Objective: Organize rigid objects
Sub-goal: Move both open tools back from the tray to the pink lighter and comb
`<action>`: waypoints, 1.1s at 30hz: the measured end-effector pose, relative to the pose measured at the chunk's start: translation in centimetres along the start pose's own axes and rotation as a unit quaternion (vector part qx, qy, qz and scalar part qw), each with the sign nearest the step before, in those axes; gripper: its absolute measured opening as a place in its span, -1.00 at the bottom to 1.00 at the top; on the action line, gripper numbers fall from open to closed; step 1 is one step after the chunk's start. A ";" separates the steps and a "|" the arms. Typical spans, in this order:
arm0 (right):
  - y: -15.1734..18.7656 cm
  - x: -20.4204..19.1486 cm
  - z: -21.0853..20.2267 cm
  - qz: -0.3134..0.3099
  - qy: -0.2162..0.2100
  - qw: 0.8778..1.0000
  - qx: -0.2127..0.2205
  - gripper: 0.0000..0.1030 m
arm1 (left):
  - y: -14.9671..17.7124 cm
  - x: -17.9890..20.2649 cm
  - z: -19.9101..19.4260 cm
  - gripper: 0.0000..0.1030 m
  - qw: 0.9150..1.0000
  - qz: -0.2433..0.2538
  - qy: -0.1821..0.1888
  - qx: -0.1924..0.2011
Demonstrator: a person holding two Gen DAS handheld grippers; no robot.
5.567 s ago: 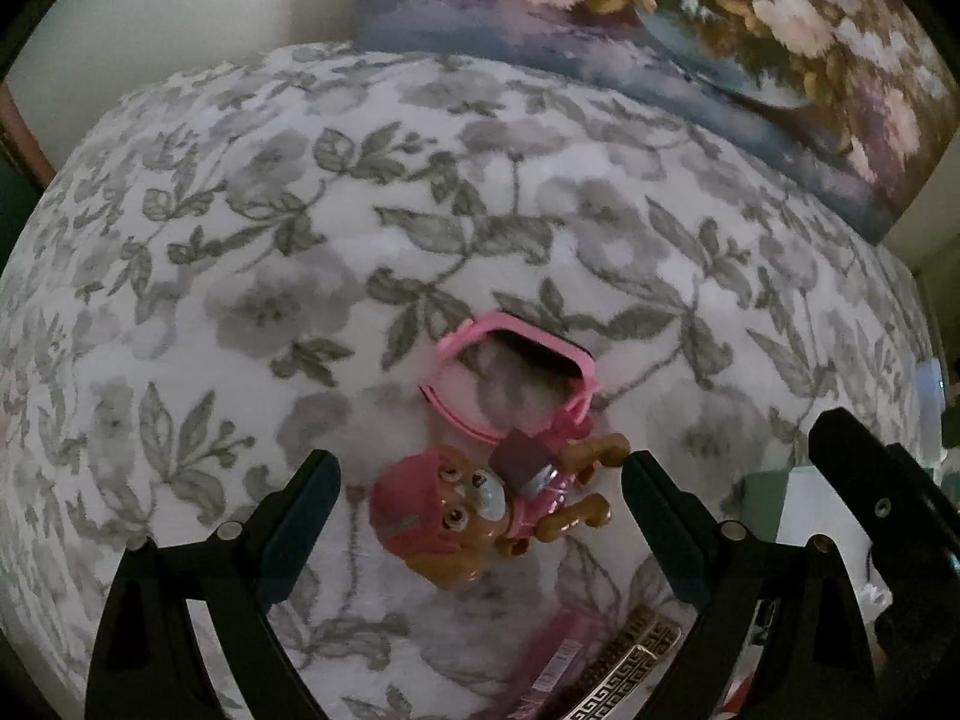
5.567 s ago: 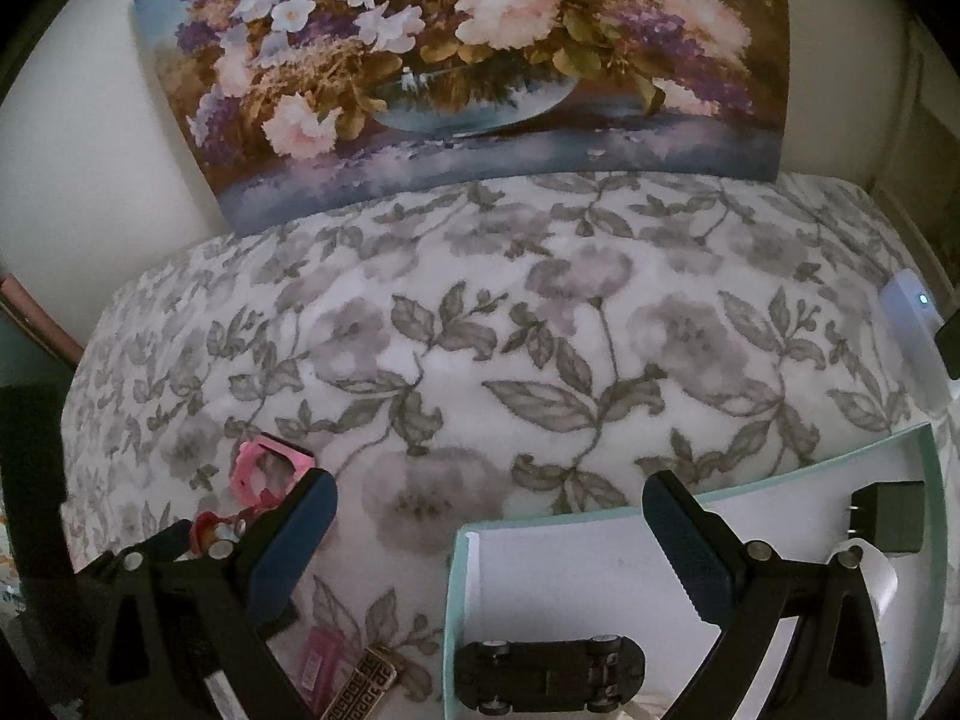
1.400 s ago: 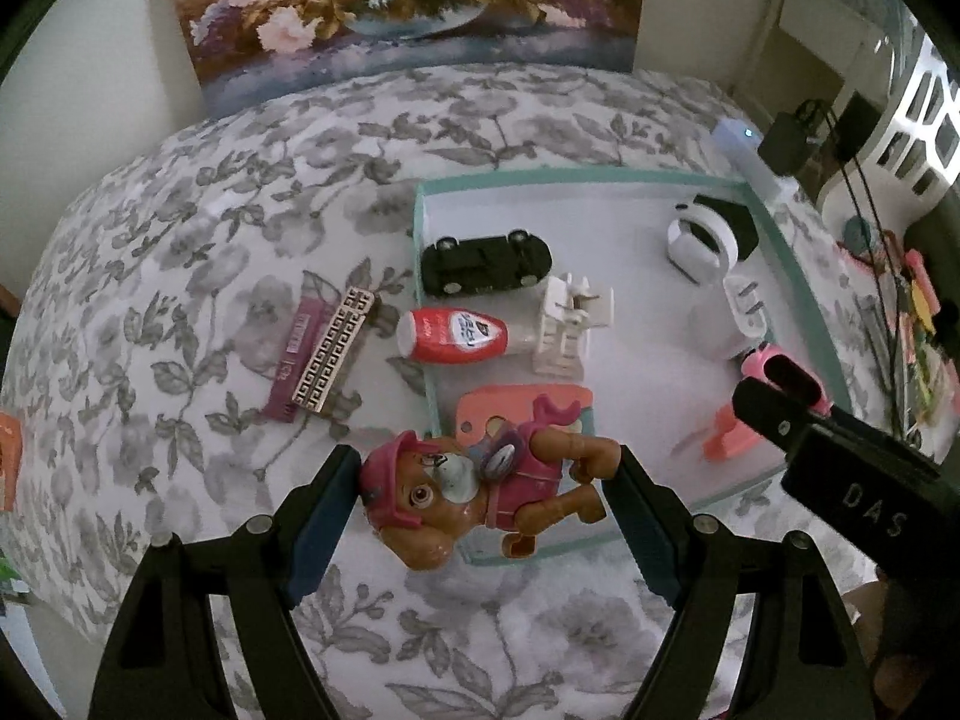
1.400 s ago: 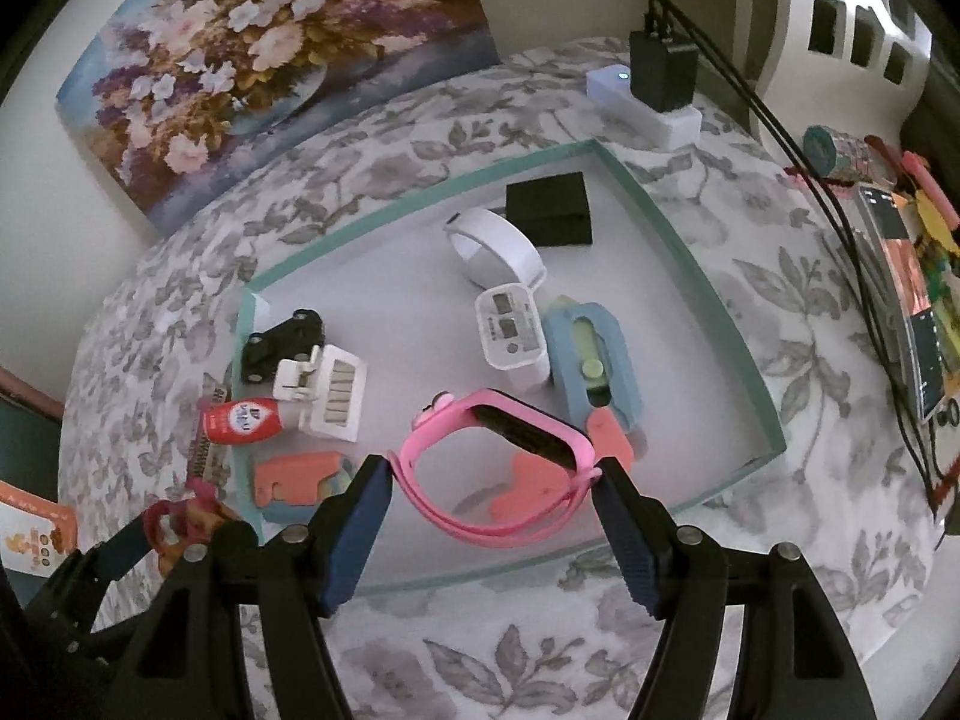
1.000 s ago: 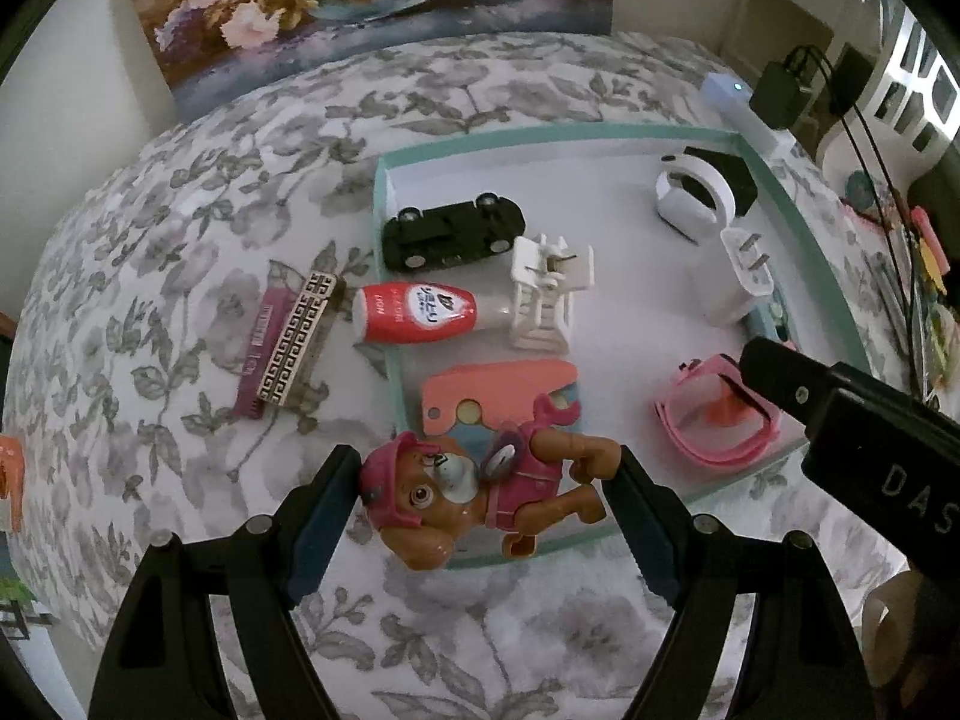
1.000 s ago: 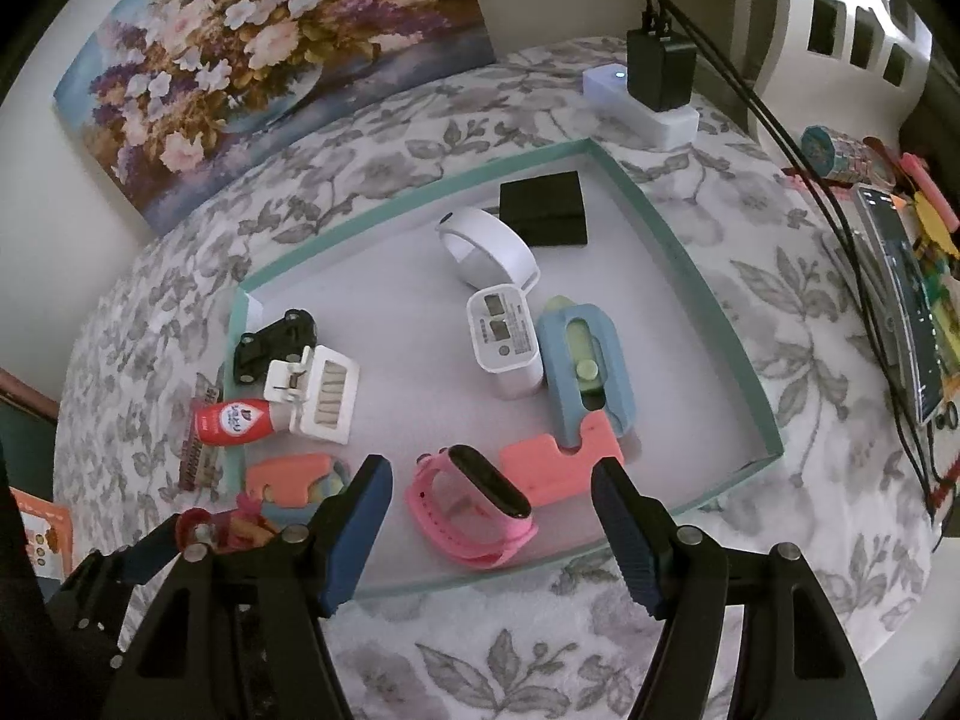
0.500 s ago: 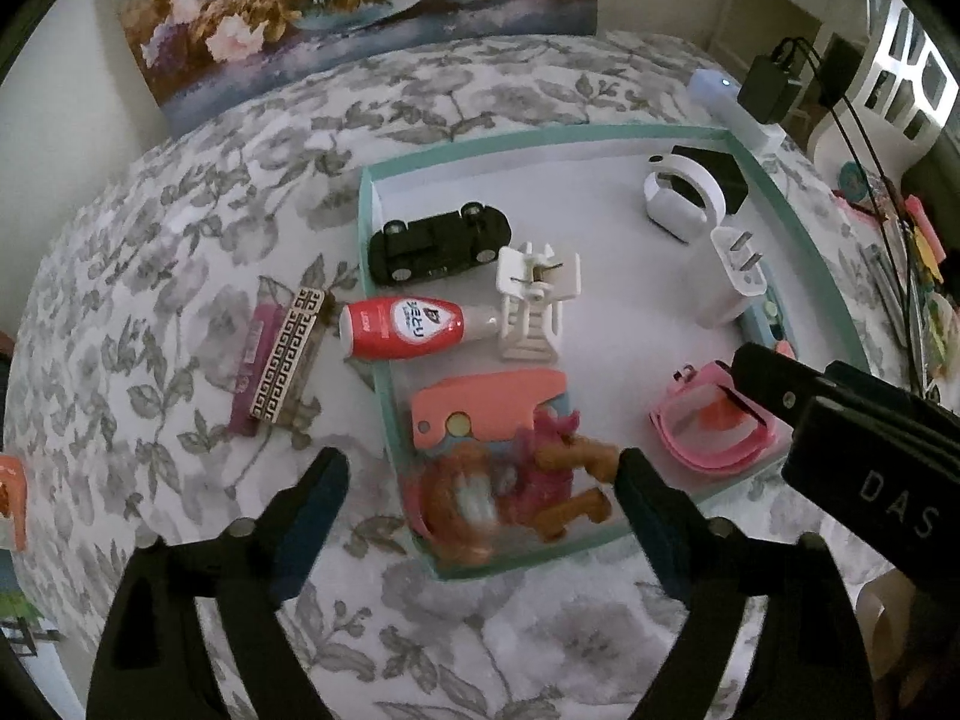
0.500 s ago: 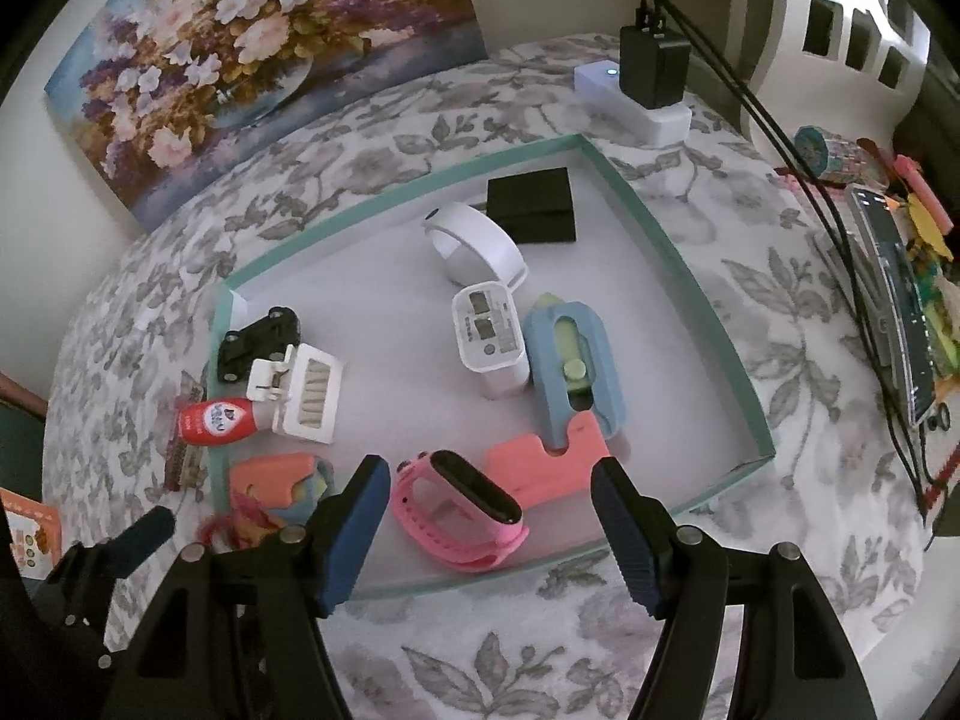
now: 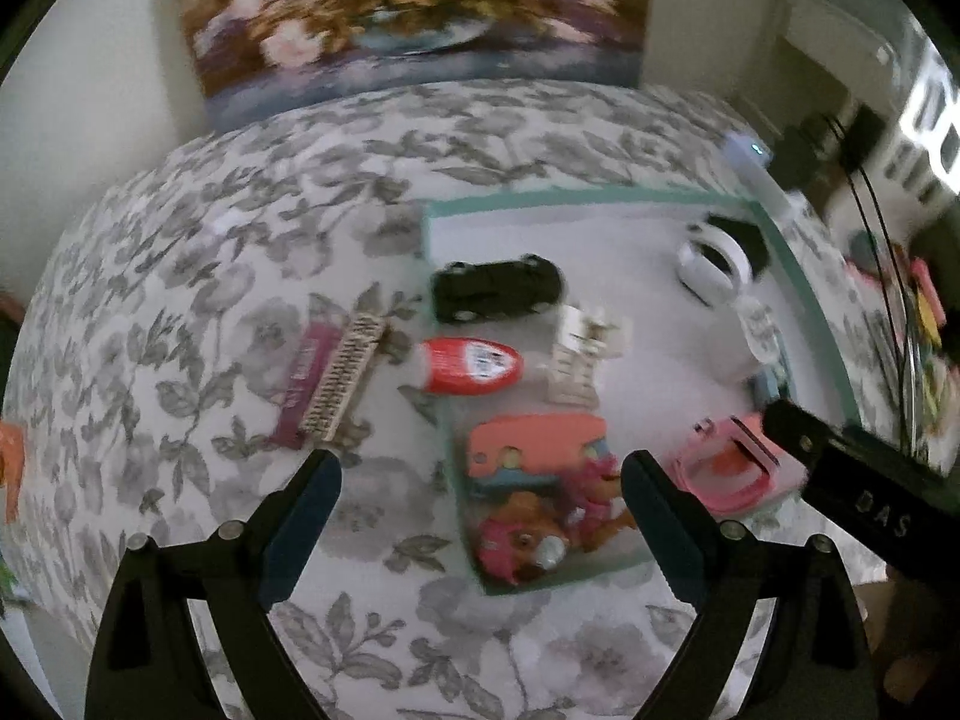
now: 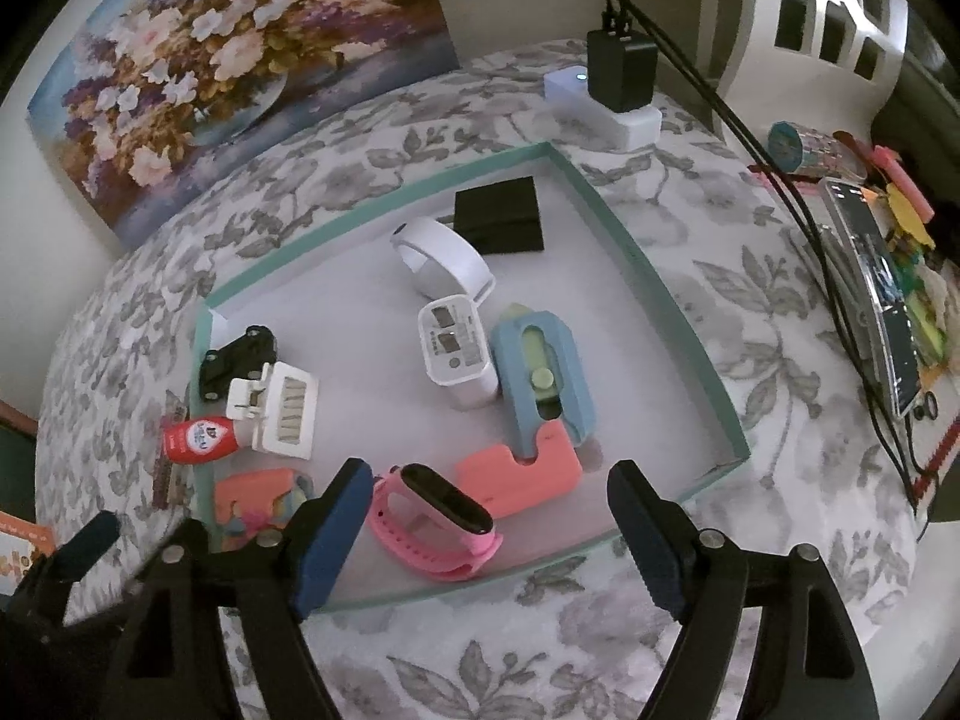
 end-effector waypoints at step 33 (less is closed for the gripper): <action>1.4 -4.0 -1.4 -0.054 -0.035 0.998 0.018 1.00 | 2.1 -11.5 -0.8 0.84 0.985 -0.168 -0.039 0.001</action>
Point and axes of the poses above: each gripper's, at about its wrist camera, not at the fingertips, and z roughly the way its jaws point, x to its right, y to its underside, the point moved 4 cm from there along z, roughly the way its jaws point, and after that the axes turned 15 degrees about z, right-handed, at the moved point
